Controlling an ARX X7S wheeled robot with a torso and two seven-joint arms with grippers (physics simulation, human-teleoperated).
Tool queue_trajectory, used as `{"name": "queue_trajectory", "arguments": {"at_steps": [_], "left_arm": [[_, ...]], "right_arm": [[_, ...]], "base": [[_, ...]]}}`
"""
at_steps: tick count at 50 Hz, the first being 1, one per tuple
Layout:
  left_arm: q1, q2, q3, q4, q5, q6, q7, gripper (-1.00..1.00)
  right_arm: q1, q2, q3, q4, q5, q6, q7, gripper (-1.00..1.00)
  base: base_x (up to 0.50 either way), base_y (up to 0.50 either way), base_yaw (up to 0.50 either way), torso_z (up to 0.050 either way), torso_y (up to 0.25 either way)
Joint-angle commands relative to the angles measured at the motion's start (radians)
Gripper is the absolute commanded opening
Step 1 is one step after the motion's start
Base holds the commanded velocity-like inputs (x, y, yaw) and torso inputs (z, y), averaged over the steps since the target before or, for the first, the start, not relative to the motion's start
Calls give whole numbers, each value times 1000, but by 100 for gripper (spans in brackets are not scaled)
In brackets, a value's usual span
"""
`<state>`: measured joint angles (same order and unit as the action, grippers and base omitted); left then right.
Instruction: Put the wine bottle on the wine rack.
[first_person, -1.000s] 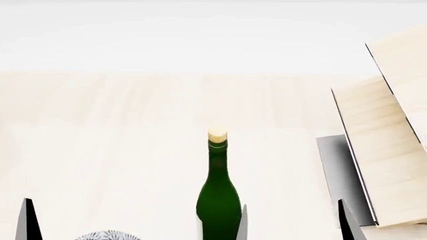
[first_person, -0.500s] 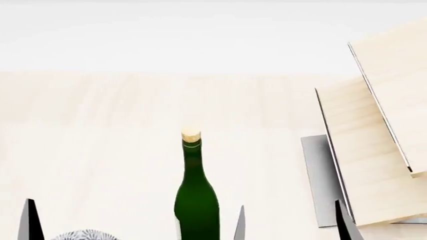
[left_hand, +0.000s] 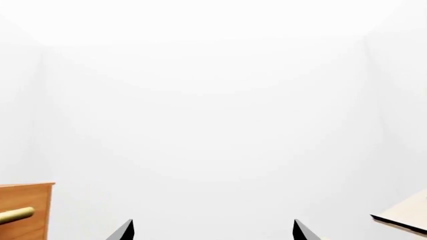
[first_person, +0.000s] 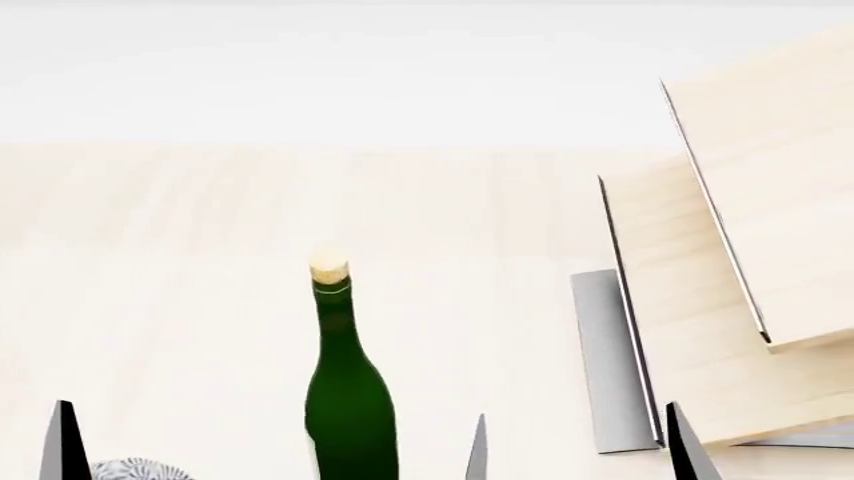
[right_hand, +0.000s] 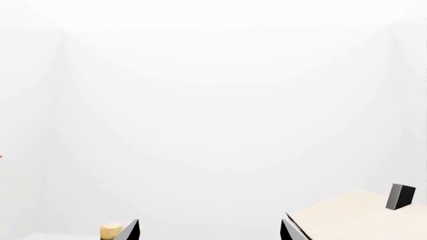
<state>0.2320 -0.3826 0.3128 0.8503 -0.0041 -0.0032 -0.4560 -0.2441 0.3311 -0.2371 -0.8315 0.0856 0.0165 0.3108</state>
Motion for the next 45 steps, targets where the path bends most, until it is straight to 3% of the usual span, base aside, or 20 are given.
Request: {"name": "queue_trajectory", "arguments": {"at_steps": [1,45], "left_arm": [[-1,-3,3,1,1,-2,-4,100],[-4,-14,16,-5,2,4,-18,100]], "right_arm": [[0,4,-2,-1,2,0,5,100],[6,24,-17,8,9,-9,24,100]], "base": [[0,-98,0,0,0],[0,-101,0,0,0]]}}
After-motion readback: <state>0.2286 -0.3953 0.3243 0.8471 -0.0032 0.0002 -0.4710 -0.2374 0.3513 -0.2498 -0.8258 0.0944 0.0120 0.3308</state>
